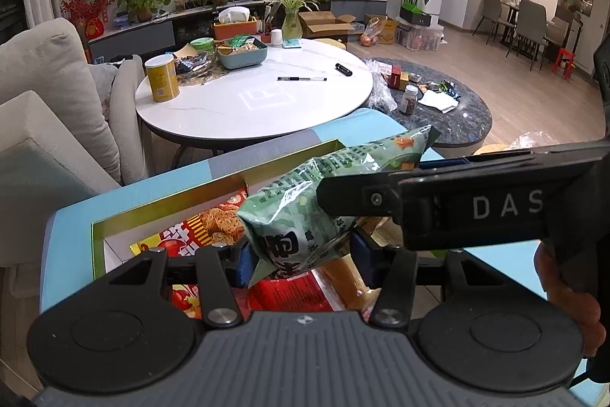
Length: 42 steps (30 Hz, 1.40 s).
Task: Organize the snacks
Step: 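Lift the green chip bag and carry it over the box, then lower the green chip bag into the box and open the right gripper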
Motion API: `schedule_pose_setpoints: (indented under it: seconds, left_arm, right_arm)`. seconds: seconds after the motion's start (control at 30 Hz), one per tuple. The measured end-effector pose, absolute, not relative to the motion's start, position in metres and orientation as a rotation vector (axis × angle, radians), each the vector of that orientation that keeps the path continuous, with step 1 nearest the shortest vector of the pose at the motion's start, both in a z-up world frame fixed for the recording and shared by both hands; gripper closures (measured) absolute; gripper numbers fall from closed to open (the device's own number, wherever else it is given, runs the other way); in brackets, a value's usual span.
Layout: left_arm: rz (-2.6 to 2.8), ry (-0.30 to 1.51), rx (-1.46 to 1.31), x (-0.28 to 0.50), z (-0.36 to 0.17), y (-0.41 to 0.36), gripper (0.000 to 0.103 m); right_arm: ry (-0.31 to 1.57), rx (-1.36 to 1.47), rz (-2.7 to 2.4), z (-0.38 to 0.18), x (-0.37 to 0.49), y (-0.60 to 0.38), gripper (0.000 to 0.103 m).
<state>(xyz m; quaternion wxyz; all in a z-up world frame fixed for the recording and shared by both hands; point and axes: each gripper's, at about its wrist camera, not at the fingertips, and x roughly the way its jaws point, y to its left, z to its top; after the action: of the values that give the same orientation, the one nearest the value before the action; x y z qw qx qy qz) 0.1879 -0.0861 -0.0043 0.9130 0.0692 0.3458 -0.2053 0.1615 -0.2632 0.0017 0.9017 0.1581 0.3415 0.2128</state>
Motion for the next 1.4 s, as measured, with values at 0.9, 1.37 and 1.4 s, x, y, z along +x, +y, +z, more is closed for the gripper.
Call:
schedule_pose_setpoints:
  seconds: [0.9,1.37,1.4]
  left_arm:
    - [-0.214,0.678,0.187,0.201,-0.013,-0.067,0.036]
    - [-0.194,0.625,0.131,0.172,0.01,-0.049,0.031]
    - [-0.193,0.62,0.126,0.169,0.011,-0.047,0.03]
  right_arm:
    - [0.656,0.28,0.355,-0.013,0.165,-0.269,0.029]
    - [0.577,0.185,0.331,0.003,0.138,-0.263,0.029]
    - [0.566,0.181,0.331,0.005,0.134,-0.263,0.029]
